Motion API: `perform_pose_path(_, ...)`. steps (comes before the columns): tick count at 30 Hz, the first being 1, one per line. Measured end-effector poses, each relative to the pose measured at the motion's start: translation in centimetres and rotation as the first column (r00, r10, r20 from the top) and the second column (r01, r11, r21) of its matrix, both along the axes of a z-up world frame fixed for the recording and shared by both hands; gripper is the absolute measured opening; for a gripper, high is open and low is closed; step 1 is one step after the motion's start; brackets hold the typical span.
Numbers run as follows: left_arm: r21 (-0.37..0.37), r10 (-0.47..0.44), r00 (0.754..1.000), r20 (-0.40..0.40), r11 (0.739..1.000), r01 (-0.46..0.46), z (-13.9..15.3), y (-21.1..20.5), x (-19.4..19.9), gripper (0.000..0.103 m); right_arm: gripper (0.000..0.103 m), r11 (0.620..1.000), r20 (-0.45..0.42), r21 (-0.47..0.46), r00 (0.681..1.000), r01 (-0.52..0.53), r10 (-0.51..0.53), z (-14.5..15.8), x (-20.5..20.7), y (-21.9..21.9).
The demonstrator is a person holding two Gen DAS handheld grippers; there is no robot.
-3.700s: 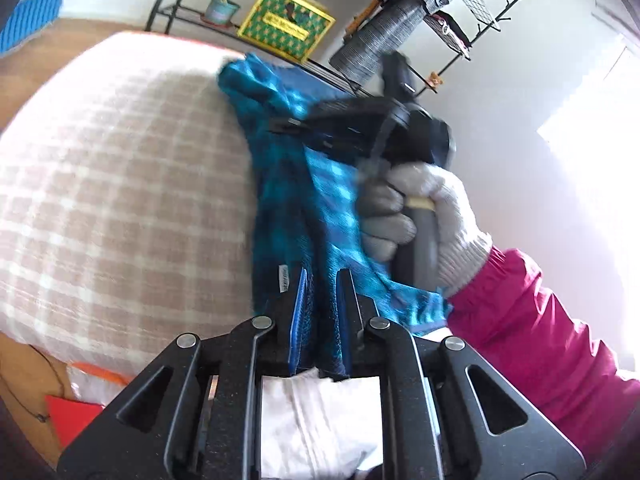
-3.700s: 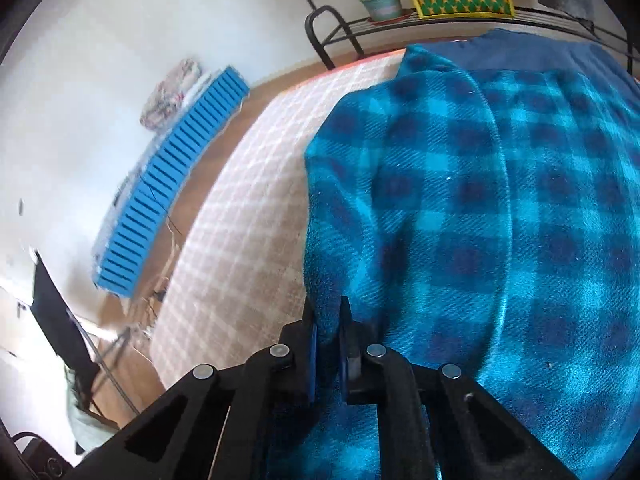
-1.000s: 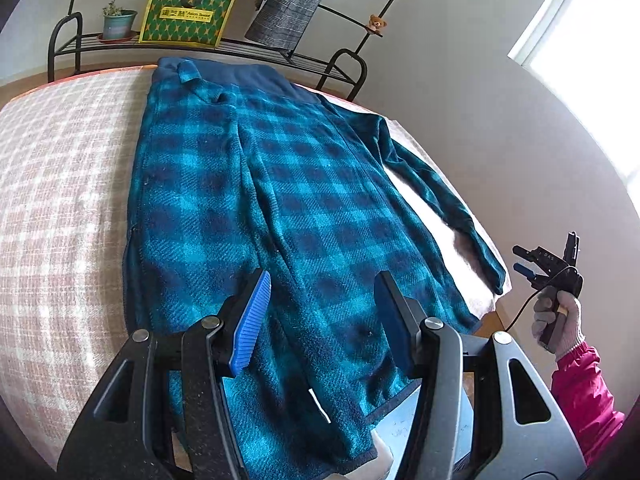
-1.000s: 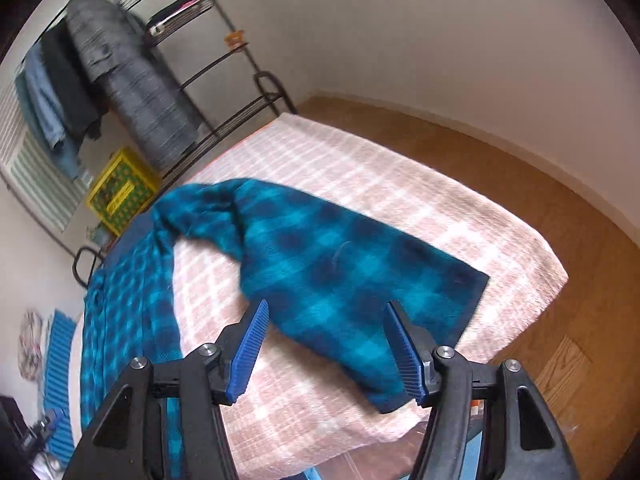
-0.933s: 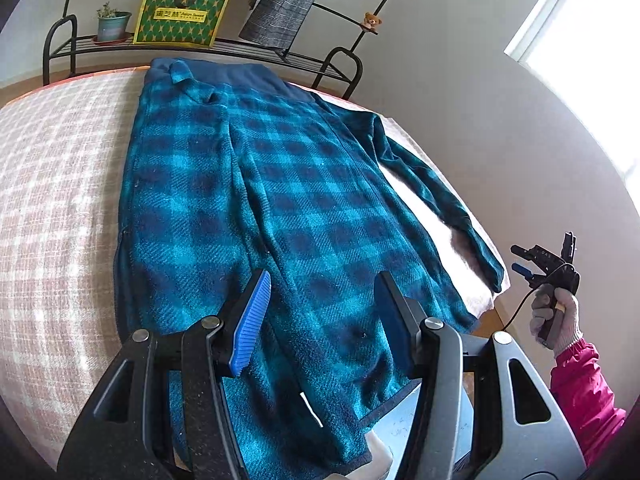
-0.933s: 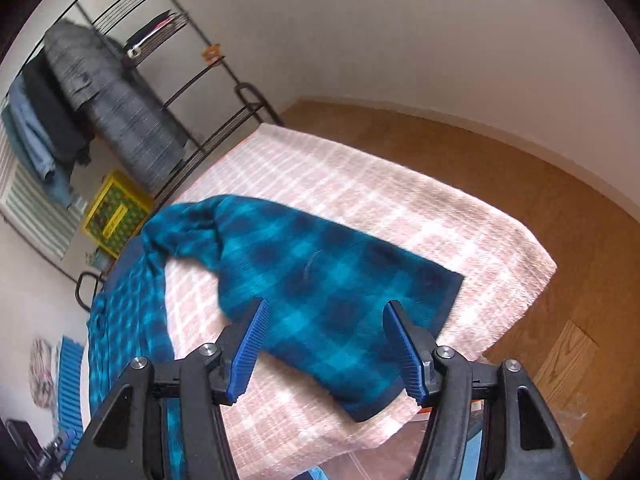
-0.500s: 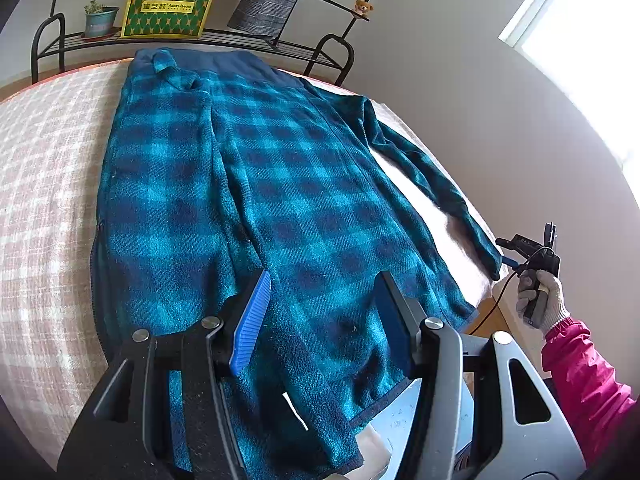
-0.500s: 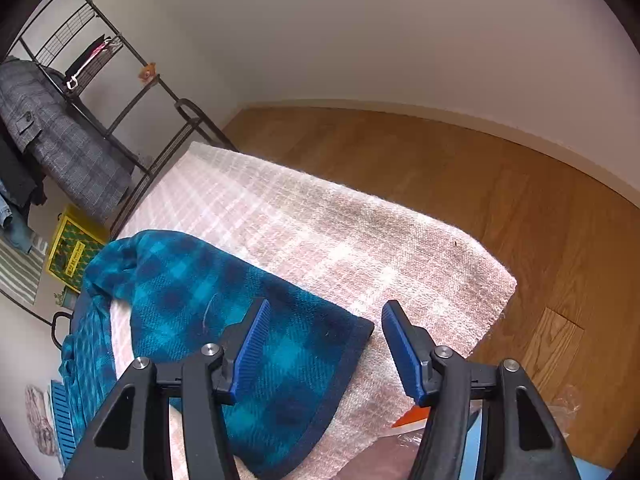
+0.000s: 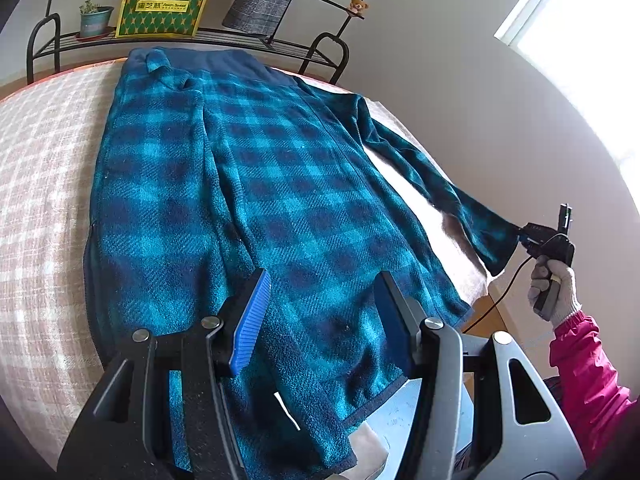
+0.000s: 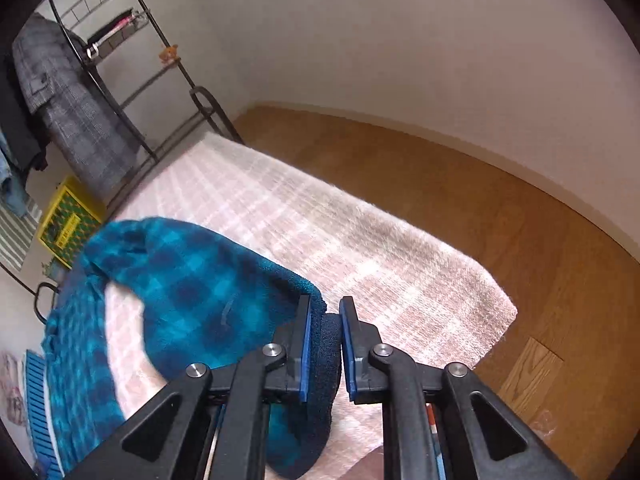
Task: Fold large clothes
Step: 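Carry the sleeve across the jacket back with the right gripper while the left gripper grasps the jacket edge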
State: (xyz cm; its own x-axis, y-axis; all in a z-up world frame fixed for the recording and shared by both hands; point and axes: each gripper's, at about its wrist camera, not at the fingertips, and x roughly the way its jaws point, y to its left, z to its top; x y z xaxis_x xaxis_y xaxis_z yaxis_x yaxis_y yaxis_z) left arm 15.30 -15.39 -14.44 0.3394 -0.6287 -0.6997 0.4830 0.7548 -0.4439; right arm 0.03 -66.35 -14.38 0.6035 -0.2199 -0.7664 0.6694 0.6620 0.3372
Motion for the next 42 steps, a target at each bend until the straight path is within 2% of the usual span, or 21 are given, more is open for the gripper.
perform_pose_path(4, -0.003, -0.001, 1.000, 0.001, 1.000, 0.001, 0.1, 0.0, -0.2, 0.055, 0.011, 0.997, 0.181, 0.011, 0.981, -0.076, 0.072, 5.0, -0.7, 3.0)
perform_pose_path(8, -0.011, 0.001, 1.000, 0.002, 1.000, -0.001, 0.2, 0.2, -0.5, 0.055, 0.011, 0.972, 0.317, 0.038, 0.925, -0.232, 0.209, 8.0, -0.4, 6.8)
perform_pose_path(13, -0.016, 0.009, 1.000, 0.008, 1.000, -0.009, 0.4, 0.7, -0.8, 0.055, 0.011, 0.935, 0.316, -0.025, 0.885, -0.353, 0.342, 9.5, 1.5, 11.8)
perform_pose_path(15, -0.018, 0.020, 1.000, 0.006, 1.000, -0.020, 0.5, 1.0, -0.8, 0.055, 0.011, 0.909, 0.302, -0.043, 0.862, -0.415, 0.408, 9.3, 2.5, 14.3)
perform_pose_path(17, -0.023, 0.035, 0.999, 0.003, 0.999, -0.035, 0.6, 1.5, -0.6, 0.055, 0.011, 0.864, 0.275, -0.056, 0.824, -0.500, 0.495, 8.9, 3.8, 17.4)
perform_pose_path(19, -0.035, 0.052, 0.999, -0.002, 0.998, -0.052, 0.6, 2.0, -0.5, 0.055, 0.011, 0.797, 0.235, -0.083, 0.765, -0.598, 0.599, 8.3, 4.8, 21.0)
perform_pose_path(21, -0.044, 0.071, 0.997, -0.008, 0.996, -0.071, 0.6, 2.6, -0.3, 0.055, 0.011, 0.705, 0.198, -0.085, 0.682, -0.704, 0.704, 7.3, 5.5, 25.2)
perform_pose_path(23, -0.049, 0.090, 0.996, -0.017, 0.995, -0.091, 0.5, 3.3, -0.1, 0.055, 0.011, 0.598, 0.172, -0.052, 0.582, -0.800, 0.795, 5.6, 5.8, 29.2)
perform_pose_path(24, -0.050, 0.099, 0.995, -0.023, 0.994, -0.100, 0.3, 3.5, 0.0, 0.055, 0.011, 0.532, 0.154, -0.031, 0.522, -0.846, 0.839, 4.5, 5.8, 31.3)
perform_pose_path(26, -0.051, 0.114, 0.993, -0.039, 0.992, -0.116, 0.0, 3.9, 0.2, 0.055, 0.011, 0.403, 0.056, -0.005, 0.402, -0.915, 0.914, 1.7, 5.6, 35.5)
perform_pose_path(27, -0.054, 0.120, 0.991, -0.051, 0.991, -0.123, -0.2, 4.0, 0.2, 0.055, 0.011, 0.354, -0.004, 0.001, 0.354, -0.935, 0.935, 0.1, 5.3, 37.1)
perform_pose_path(29, -0.064, 0.123, 0.989, -0.076, 0.990, -0.128, -0.6, 4.0, 0.3, 0.055, 0.011, 0.298, -0.078, 0.060, 0.293, -0.953, 0.953, -2.9, 5.0, 38.8)
perform_pose_path(32, -0.073, 0.115, 0.987, -0.109, 0.990, -0.123, -1.1, 3.3, 0.4, 0.055, 0.011, 0.271, -0.143, 0.109, 0.255, -0.956, 0.956, -5.1, 4.7, 39.1)
perform_pose_path(34, -0.076, 0.103, 0.986, -0.133, 0.991, -0.113, -1.5, 2.4, 0.2, 0.055, 0.022, 0.252, -0.120, 0.133, 0.237, -0.958, 0.964, -4.6, 4.6, 38.4)
perform_pose_path(36, -0.085, 0.076, 0.983, -0.165, 0.992, -0.091, -2.2, 1.1, 0.2, 0.055, 0.035, 0.242, -0.070, 0.143, 0.234, -0.960, 0.970, -3.0, 5.0, 37.8)
perform_pose_path(38, -0.080, 0.045, 0.982, -0.185, 0.995, -0.061, -2.9, -0.5, 0.0, 0.055, 0.035, 0.234, -0.023, 0.121, 0.233, -0.965, 0.972, -1.2, 5.2, 36.6)
perform_pose_path(40, -0.072, 0.014, 0.980, -0.199, 0.997, -0.029, -3.6, -2.2, -0.2, 0.055, 0.035, 0.264, -0.008, 0.085, 0.264, -0.961, 0.964, 0.3, 5.8, 34.9)
perform_pose_path(42, -0.056, -0.010, 0.978, -0.208, 0.998, -0.002, -4.3, -3.7, -0.4, 0.056, 0.035, 0.323, 0.002, 0.061, 0.323, -0.945, 0.946, 1.4, 7.3, 33.0)
